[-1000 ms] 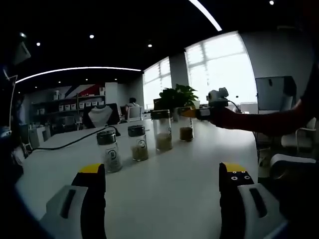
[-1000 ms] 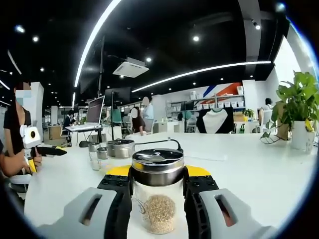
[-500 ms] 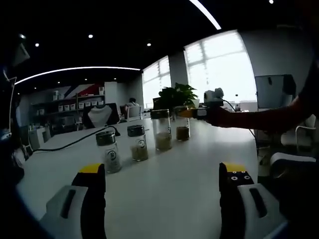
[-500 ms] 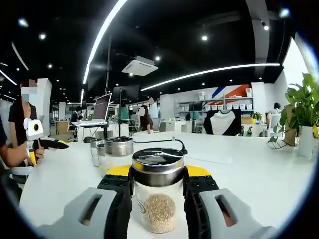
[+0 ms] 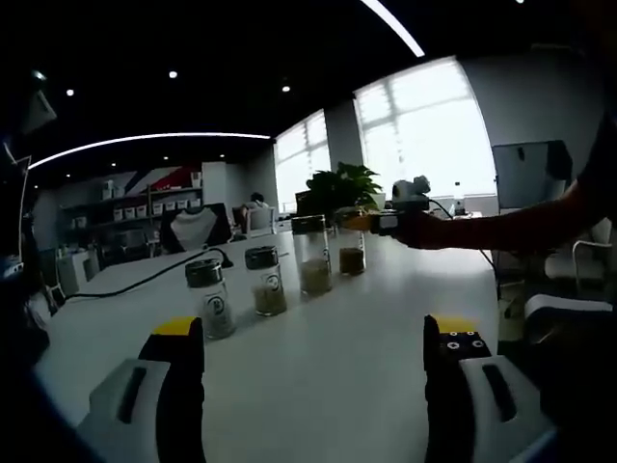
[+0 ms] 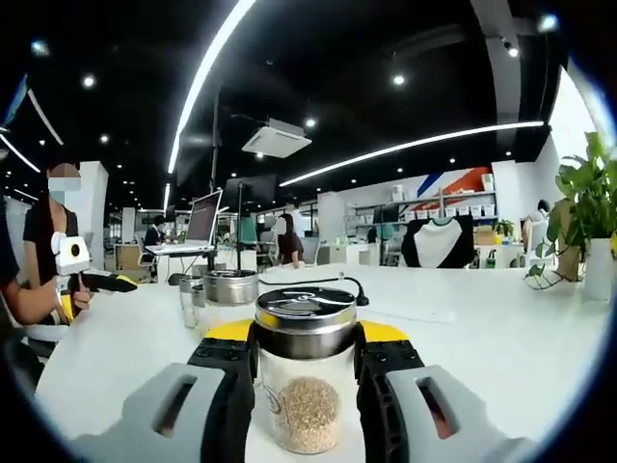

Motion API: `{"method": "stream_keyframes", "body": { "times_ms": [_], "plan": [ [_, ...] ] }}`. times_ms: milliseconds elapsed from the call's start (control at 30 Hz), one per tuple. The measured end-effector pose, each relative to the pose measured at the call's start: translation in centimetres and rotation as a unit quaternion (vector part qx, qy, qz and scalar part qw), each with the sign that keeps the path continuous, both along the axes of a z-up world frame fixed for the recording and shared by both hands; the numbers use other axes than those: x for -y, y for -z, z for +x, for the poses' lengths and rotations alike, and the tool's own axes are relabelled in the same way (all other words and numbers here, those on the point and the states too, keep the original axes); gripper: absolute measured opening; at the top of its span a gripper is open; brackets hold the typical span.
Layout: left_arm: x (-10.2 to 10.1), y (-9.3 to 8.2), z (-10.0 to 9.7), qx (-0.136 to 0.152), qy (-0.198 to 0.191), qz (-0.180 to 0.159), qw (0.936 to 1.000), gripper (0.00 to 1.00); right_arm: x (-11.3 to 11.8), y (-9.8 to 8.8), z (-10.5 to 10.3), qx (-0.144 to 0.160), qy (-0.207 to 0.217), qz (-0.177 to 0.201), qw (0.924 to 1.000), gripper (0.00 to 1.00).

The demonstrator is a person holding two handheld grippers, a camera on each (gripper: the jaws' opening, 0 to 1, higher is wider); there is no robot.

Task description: Rotate the seasoning bottle until the label or dispensing opening points toward the visible target arrow and the bottle remains upright within the marked orientation range

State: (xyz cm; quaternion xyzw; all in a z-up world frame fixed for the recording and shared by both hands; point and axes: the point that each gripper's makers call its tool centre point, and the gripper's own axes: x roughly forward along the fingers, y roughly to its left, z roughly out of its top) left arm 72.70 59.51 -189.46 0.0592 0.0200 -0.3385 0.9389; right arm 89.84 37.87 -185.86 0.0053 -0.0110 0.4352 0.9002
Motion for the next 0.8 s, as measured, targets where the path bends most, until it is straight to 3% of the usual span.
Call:
{"method": "stream_keyframes", "body": {
  "times_ms": [367,467,600,667,800],
  "plan": [
    [0.0,-0.3,0.1,0.007,-0.007,-0.005,0.9999,1.0,-0.3,0.0,0.5,-0.003,-0.006,-0.006,1.0,0.38],
    [-0.1,-0.4,0.1,0.007,-0.007,-0.002,0.9999,1.0,-0.4,0.2,0.4,0.011,0.0,-0.02,0.9997,0.38],
    [-0.3,-0.5,0.2,0.007,-0.01,-0.006,0.9999,1.0,0.1,0.7,0.2,0.006,0.017,-0.026,0.9995,0.44],
    [-0.3,-0.4,0.2,0.006,-0.011,-0.006,0.9999,1.0,0.4,0.4,-0.2,0.001,0.023,-0.007,0.9997,0.45],
    [-0.5,-0.4,0.3,0.007,-0.015,-0.006,0.9999,1.0,0.7,0.6,-1.5,-0.005,0.041,-0.024,0.9989,0.49]
  ]
}}
